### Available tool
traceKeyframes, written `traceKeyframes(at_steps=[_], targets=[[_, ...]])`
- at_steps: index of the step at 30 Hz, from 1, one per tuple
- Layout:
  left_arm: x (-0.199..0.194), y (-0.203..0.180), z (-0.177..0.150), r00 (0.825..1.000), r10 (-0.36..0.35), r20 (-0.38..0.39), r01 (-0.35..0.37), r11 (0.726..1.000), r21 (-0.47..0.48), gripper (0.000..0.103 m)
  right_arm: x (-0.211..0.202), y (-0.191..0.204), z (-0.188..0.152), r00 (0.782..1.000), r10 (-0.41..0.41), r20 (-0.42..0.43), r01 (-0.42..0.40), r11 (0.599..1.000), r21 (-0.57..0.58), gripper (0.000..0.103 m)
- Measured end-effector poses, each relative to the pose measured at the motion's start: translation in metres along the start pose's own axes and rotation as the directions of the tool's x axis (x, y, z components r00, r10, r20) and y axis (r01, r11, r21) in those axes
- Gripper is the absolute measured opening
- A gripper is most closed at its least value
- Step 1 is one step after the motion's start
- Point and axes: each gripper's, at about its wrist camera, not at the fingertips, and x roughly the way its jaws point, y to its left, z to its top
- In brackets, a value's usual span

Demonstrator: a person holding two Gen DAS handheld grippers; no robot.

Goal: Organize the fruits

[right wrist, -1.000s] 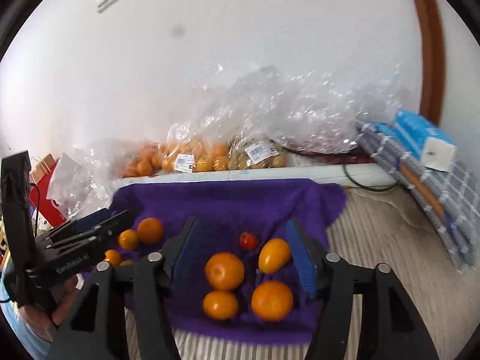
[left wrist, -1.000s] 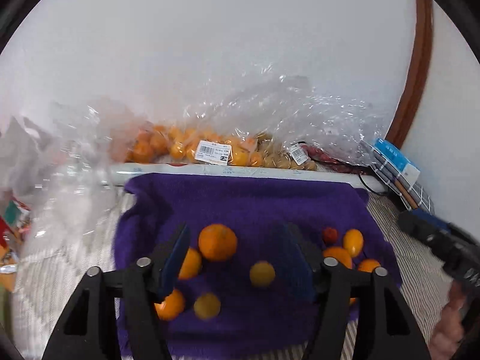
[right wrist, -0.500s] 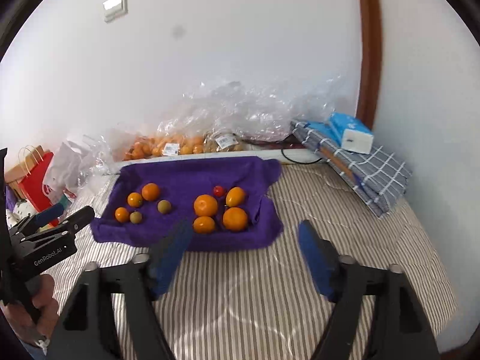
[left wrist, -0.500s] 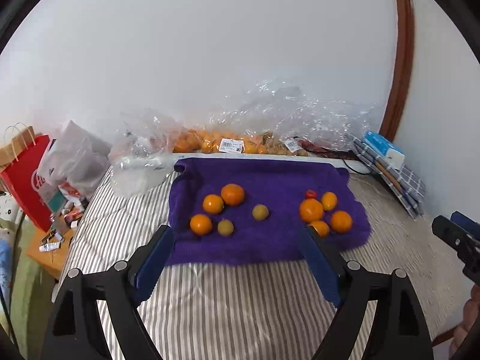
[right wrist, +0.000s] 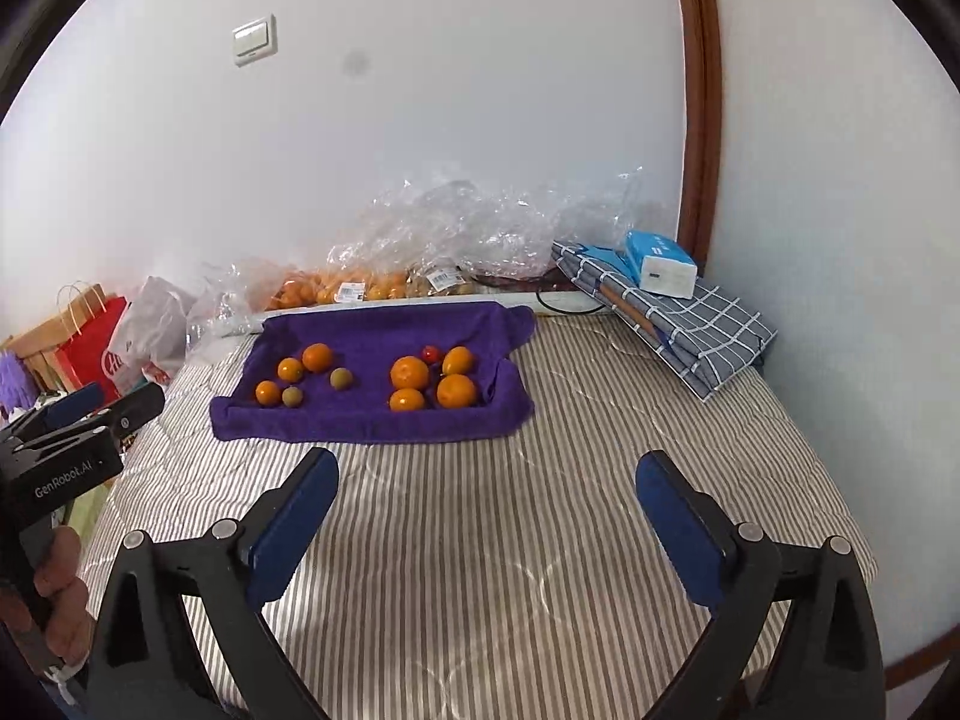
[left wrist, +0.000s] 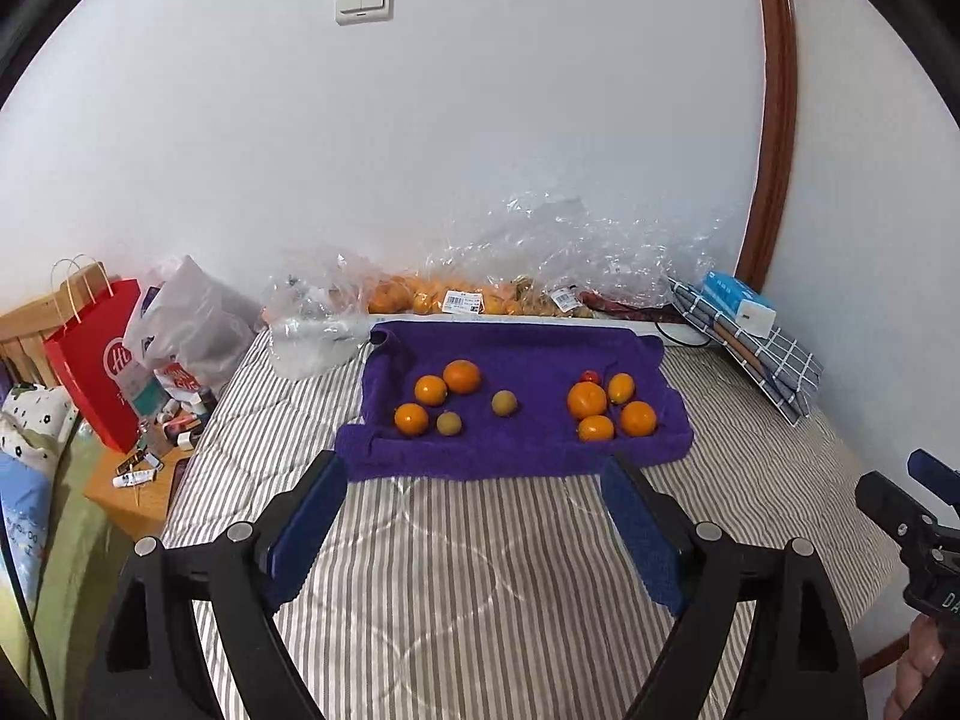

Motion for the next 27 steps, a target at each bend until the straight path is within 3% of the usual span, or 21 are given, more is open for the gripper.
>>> traceKeyframes(at_steps=[27], targets=[[-0.014,0.004,-0.002,0.999,0.033,0.030,-0.033,0.999,-0.003,0.086,-0.017,-0.001,-0.005,1.000,0.006,0.022,-0.006,1.000,-0.011,0.098]])
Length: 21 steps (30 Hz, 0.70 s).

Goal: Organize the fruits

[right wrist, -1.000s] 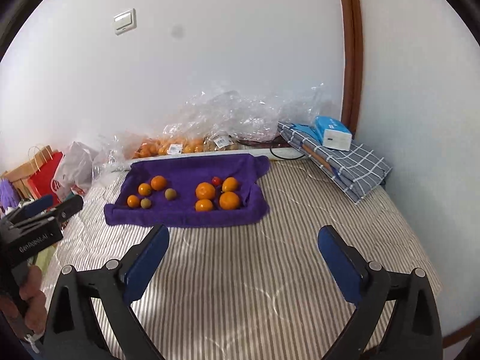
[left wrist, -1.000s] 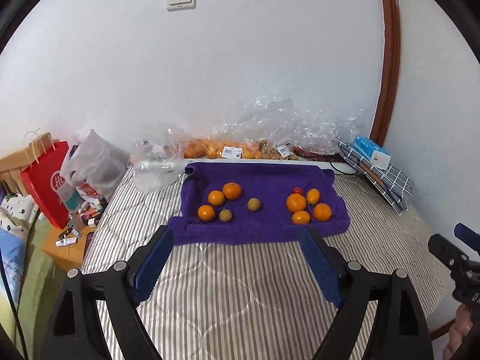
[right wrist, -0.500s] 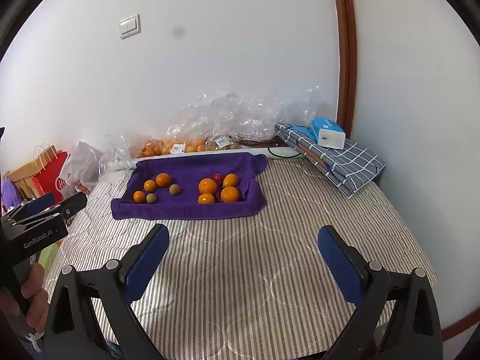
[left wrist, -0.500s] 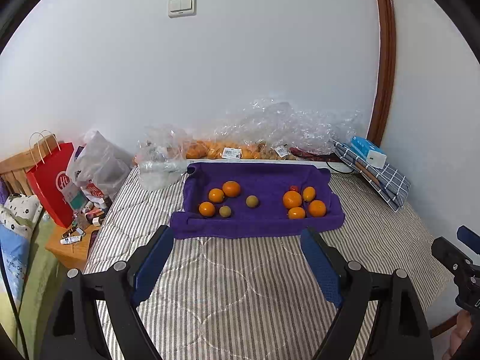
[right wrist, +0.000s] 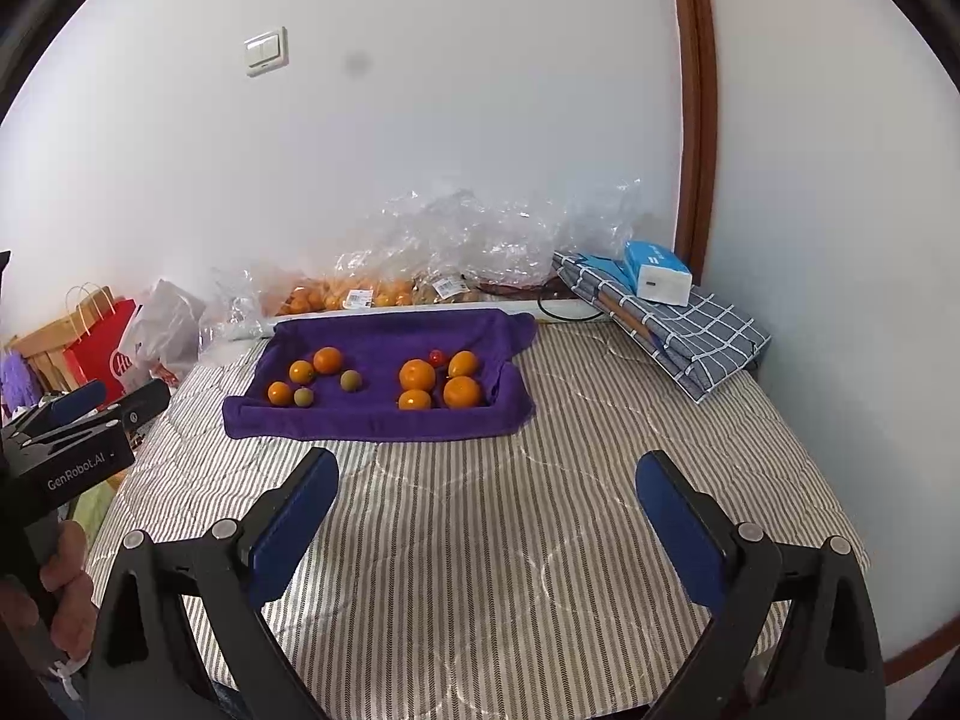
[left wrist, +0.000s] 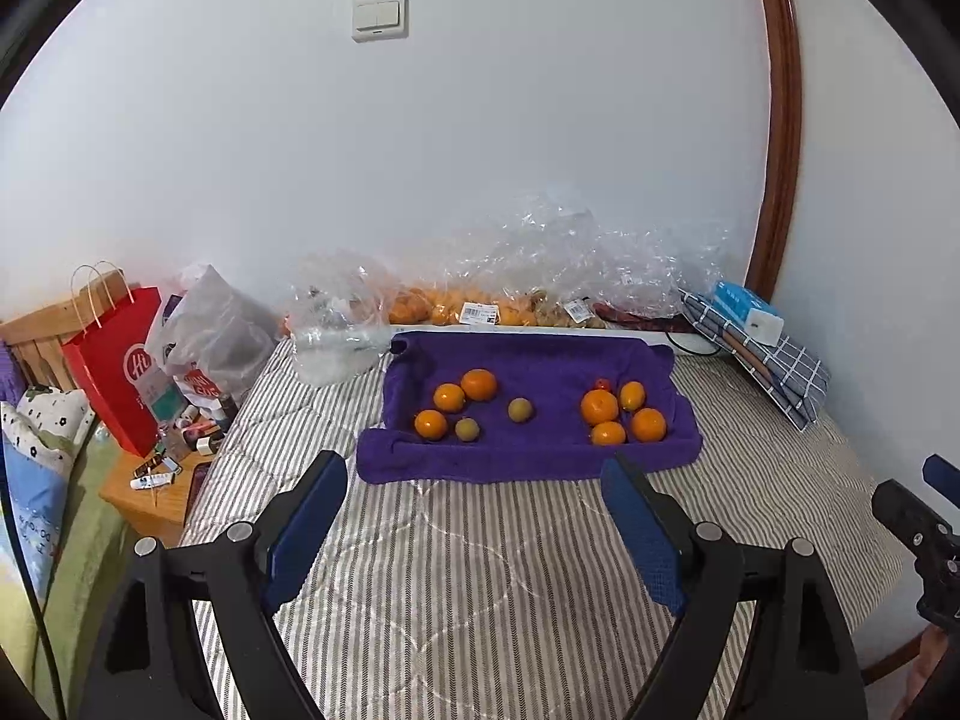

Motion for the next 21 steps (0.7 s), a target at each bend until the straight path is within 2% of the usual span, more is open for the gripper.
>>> traceKeyframes(at_steps=[21], targets=[[0.0031,0.0049,-0.0009,1.000,-0.015,-0.006,0.015,1.000,-0.025,0.086,0.0032,0.0016,-0.0007,1.000,0.002,-0.007,-0.002,1.000,0.005,0.098]])
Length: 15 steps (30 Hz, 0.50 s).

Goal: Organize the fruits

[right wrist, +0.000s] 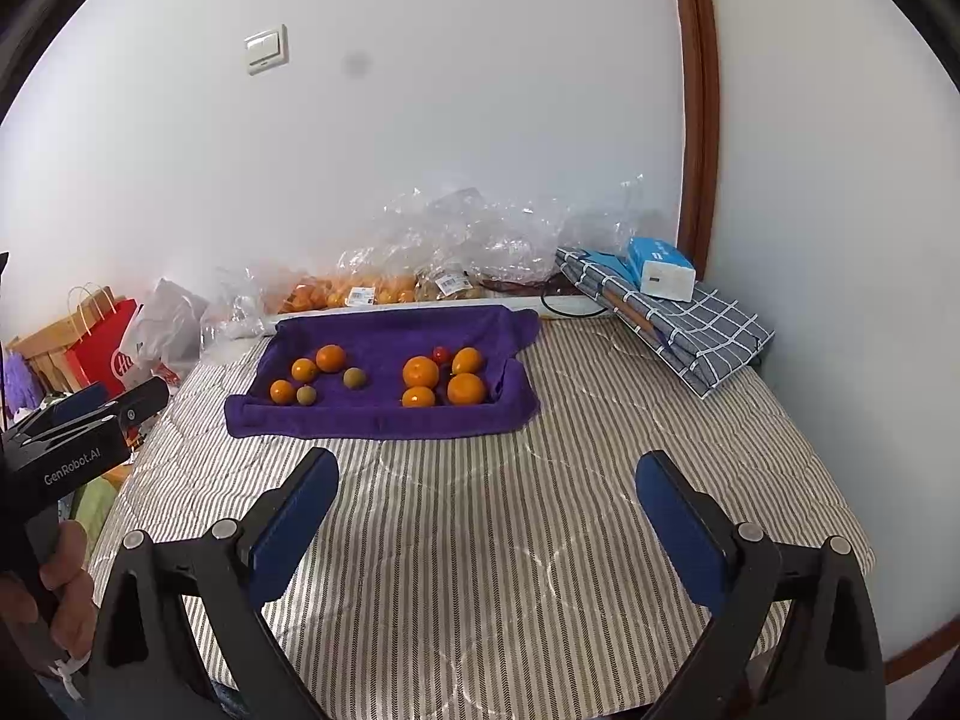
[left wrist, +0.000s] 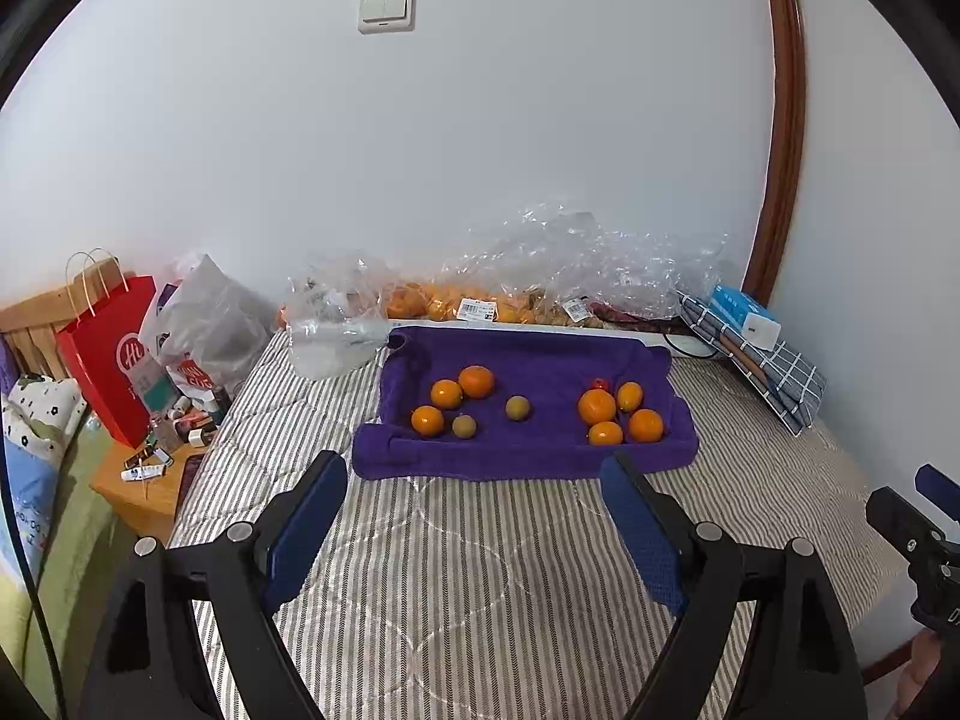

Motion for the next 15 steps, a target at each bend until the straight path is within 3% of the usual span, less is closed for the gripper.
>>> traceKeyframes(at_steps=[15], targets=[[0.0006,-0.0006,-0.0009,1.000,0.001,0.002,-0.001,1.000,0.002,0.086,0.0029,0.0075,0.0004,1.000,0.006,-0.006,-0.006,1.000,-0.014,0.098]])
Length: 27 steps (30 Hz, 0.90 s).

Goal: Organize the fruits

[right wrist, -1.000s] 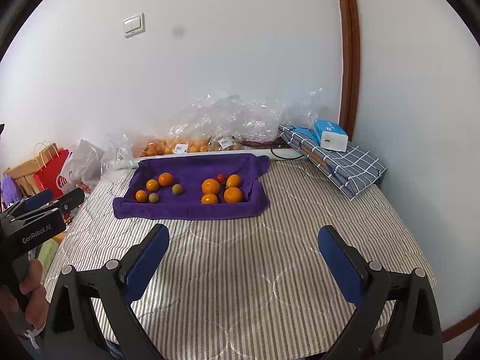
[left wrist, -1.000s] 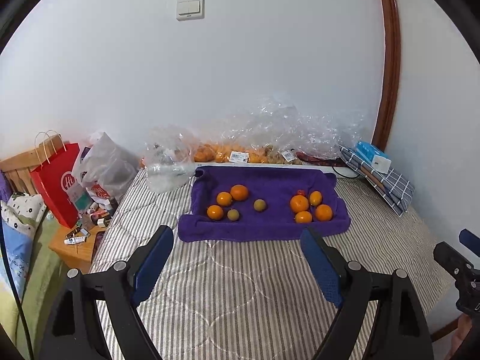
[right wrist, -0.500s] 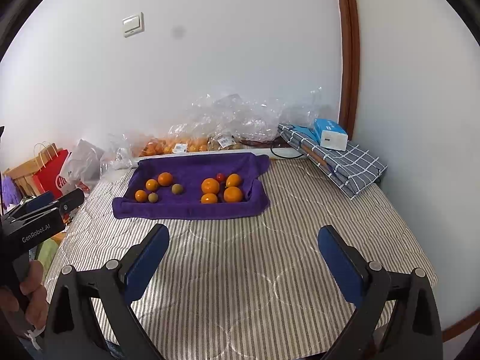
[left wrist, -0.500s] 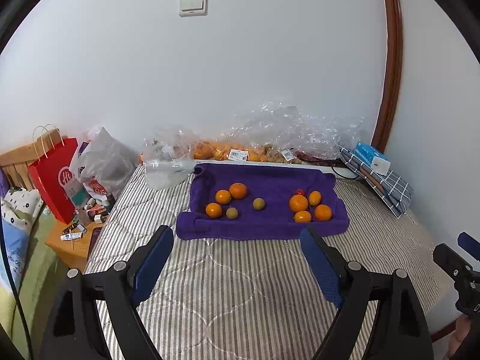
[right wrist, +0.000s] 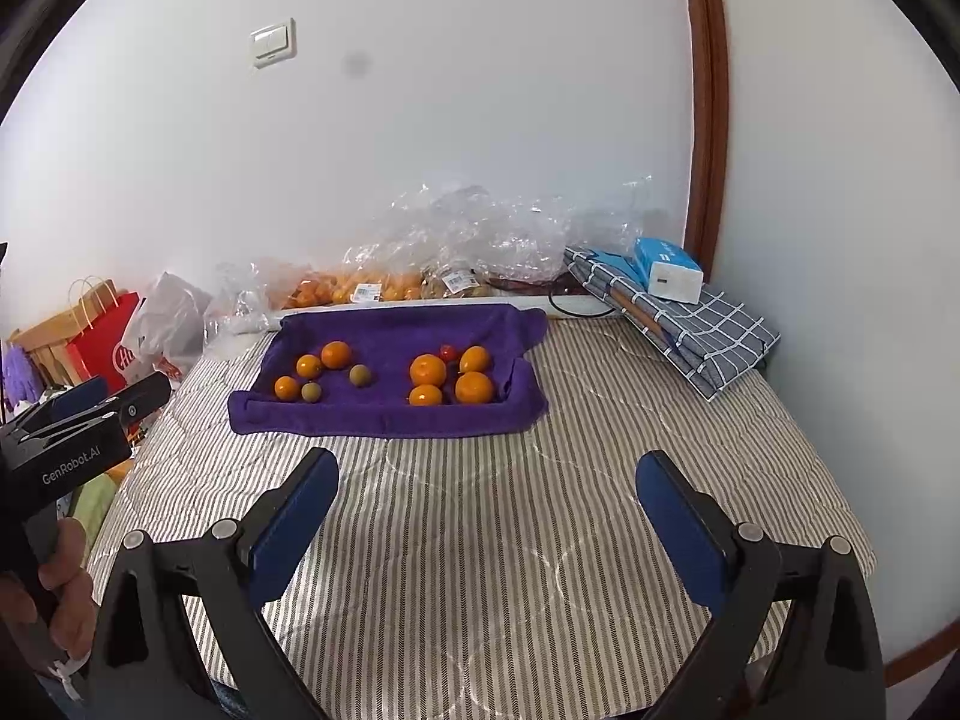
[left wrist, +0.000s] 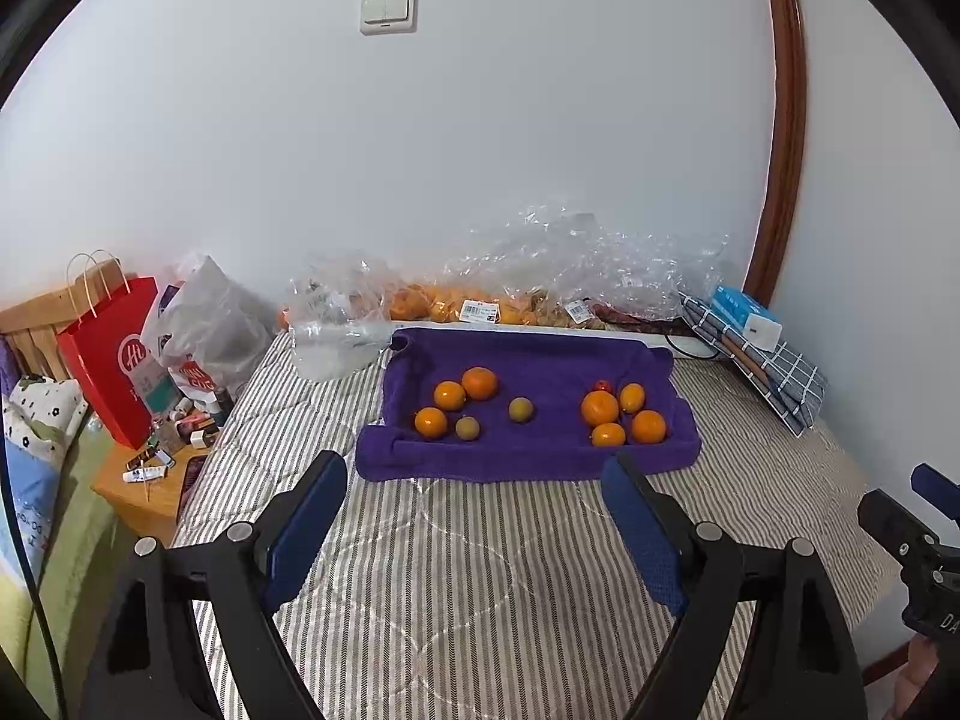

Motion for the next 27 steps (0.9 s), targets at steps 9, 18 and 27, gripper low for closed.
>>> traceKeyframes(at_steps=[9,18,27], targets=[[-0.0026,0.0019,0.0007,1.000,0.000,0.003,0.000,1.000,-0.005,0.086,0.0008,0.0006,-0.0001,1.000,-0.001,0.003,0.001,1.000,-0.002,0.098],[-0.0030,-0.0009,0.0012,1.000,0.003,0.001,-0.003,1.000,0.003,0.086,0.0011,-0.0017,-0.0002,1.000,-0.004,-0.004,0.004,1.000,0.006,0.098],[-0.0043,-0.0007,0.0026,1.000,0.002,0.007,-0.002,1.000,0.004,0.086,0.0012,-0.0009,-0.0003,1.000,0.001,-0.003,-0.001,1.000,0.004,0.098]])
